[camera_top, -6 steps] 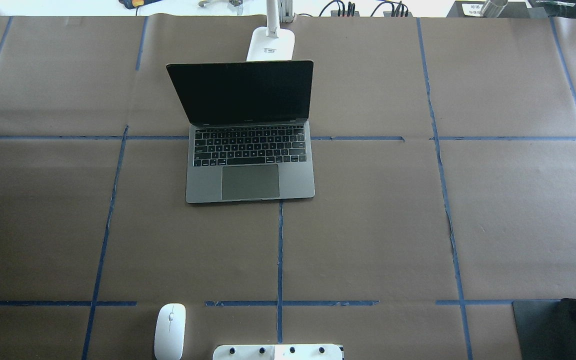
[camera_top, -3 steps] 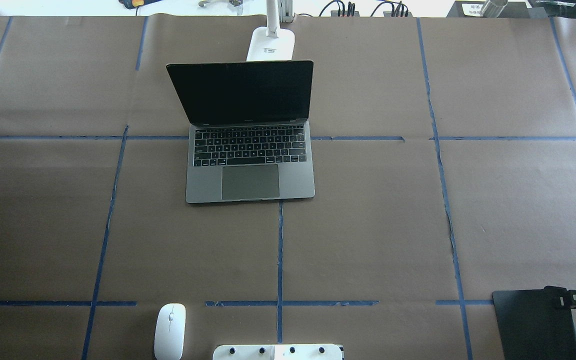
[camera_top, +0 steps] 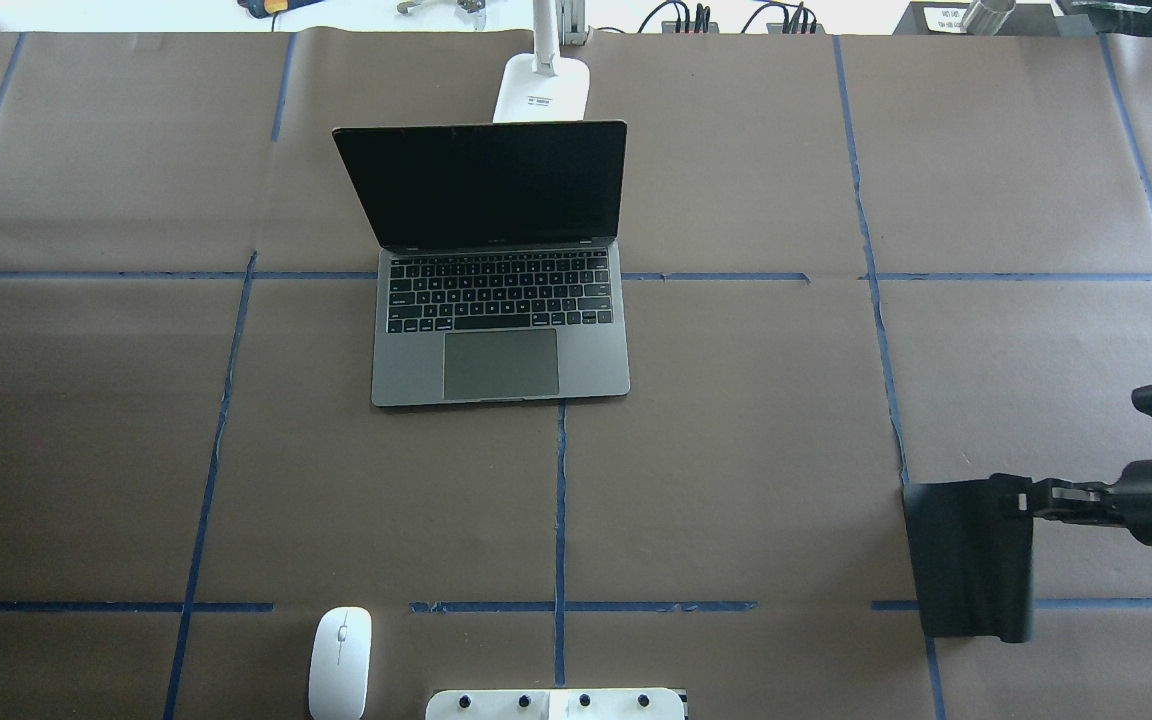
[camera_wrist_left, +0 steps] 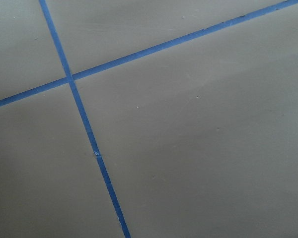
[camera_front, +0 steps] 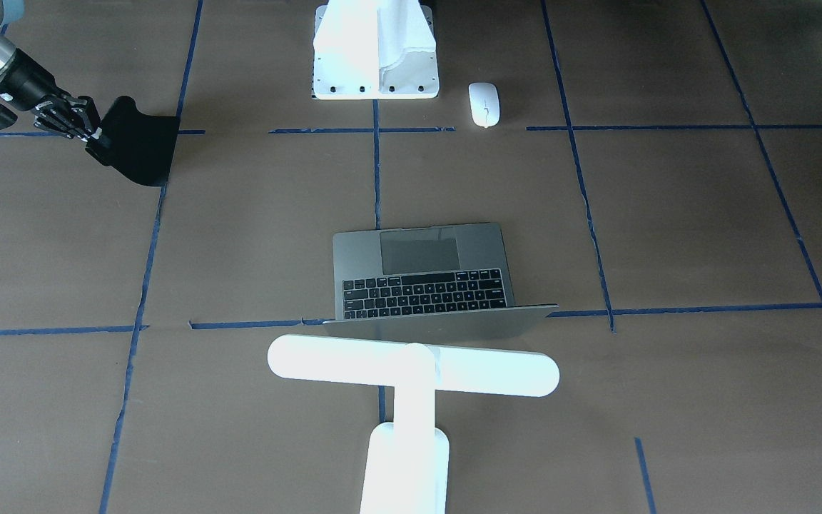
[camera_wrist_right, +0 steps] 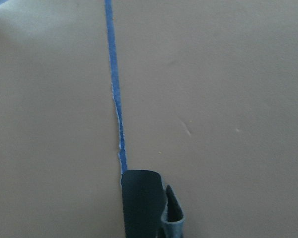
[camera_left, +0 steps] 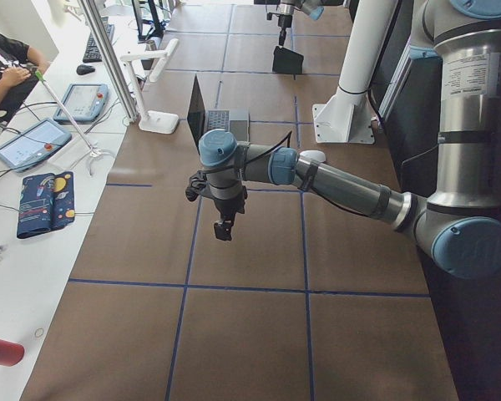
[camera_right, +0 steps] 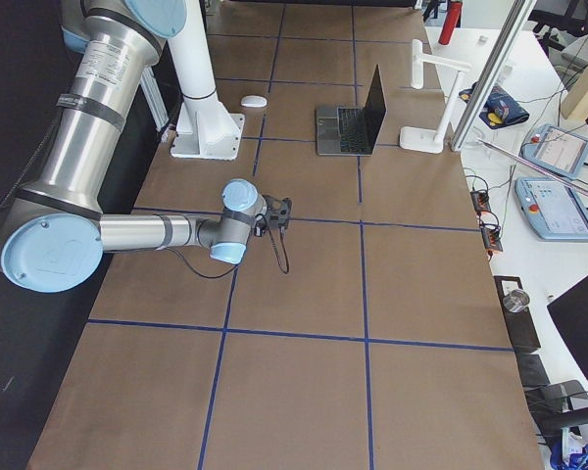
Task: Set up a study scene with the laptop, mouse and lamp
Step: 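Drag the mouse pad with the right gripper beside the laptop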
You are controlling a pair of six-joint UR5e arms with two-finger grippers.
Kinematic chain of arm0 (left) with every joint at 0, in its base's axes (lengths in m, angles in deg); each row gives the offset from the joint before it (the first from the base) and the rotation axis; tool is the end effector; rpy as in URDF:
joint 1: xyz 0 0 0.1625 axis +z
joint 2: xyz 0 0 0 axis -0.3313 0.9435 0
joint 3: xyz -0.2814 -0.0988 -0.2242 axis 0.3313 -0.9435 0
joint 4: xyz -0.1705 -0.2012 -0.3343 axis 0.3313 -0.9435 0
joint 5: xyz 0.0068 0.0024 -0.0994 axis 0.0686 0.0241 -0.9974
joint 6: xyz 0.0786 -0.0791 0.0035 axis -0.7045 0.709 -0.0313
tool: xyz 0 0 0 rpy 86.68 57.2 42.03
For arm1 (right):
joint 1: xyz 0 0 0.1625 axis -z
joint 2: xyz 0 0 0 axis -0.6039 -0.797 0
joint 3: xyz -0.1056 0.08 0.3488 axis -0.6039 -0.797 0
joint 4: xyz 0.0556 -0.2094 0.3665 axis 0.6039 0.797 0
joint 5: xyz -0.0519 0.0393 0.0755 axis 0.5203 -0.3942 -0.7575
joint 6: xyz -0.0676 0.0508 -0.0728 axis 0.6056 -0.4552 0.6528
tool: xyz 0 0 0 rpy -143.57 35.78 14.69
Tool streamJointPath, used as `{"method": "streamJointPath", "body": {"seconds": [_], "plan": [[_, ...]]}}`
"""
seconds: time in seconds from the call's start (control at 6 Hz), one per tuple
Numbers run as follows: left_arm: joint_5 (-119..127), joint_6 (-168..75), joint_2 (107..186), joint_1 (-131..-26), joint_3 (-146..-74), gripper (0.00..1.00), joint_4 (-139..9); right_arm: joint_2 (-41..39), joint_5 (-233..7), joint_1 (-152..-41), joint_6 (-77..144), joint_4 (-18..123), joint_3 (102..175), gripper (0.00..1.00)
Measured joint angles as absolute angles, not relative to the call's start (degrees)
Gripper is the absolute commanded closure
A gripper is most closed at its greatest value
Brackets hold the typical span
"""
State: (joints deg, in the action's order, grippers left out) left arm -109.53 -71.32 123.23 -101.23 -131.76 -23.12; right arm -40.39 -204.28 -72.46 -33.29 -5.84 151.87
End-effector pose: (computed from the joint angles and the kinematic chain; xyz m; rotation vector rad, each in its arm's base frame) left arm 0.0115 -0.4656 0.4734 0.0806 0.7885 0.3318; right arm -0.2841 -0.3081 0.4841 0.0651 -1.2244 0.1874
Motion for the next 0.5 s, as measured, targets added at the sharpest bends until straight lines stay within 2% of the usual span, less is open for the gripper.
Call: {"method": "streamJointPath", "body": {"seconds": [0.5], "plan": [[-109.8, -71.2, 123.2, -101.3, -131.8, 0.00, -23.1, -21.3, -202.2, -73.5, -33.5, 14.2, 151.7, 1.00]]}}
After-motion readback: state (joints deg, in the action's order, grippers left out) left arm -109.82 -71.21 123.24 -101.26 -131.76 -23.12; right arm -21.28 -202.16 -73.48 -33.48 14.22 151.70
